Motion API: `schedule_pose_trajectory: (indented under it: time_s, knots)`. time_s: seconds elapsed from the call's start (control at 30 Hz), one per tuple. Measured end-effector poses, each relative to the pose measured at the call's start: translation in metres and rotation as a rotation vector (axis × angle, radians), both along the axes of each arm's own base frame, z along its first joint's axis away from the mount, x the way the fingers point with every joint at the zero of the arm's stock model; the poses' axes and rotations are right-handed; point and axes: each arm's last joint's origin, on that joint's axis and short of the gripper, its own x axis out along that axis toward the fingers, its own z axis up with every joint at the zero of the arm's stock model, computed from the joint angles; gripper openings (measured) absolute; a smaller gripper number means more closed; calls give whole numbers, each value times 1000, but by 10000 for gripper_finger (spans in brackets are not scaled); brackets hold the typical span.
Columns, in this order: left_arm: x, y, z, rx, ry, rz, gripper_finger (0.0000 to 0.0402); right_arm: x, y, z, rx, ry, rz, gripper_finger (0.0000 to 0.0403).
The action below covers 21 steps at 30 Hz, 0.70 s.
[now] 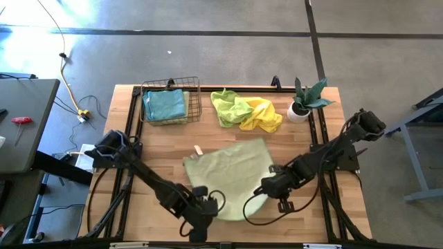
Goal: Fold microfiber towels
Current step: Fold the green towel
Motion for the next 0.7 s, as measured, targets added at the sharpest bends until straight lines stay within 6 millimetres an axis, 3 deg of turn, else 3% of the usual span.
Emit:
schedule_pose_trajectory:
  time_s: [0.23,0.4,0.7]
  knots:
    - [-1,1,-1,-11,25,32,0,3,-3,0,-34,-57,94,0]
    - [-7,13,-5,94,96,92,0,13,-23,-1,-234,-144,130,0]
    - [-29,44,-11,376,267,402,0,30,-68,-1,-393,-167,127,0]
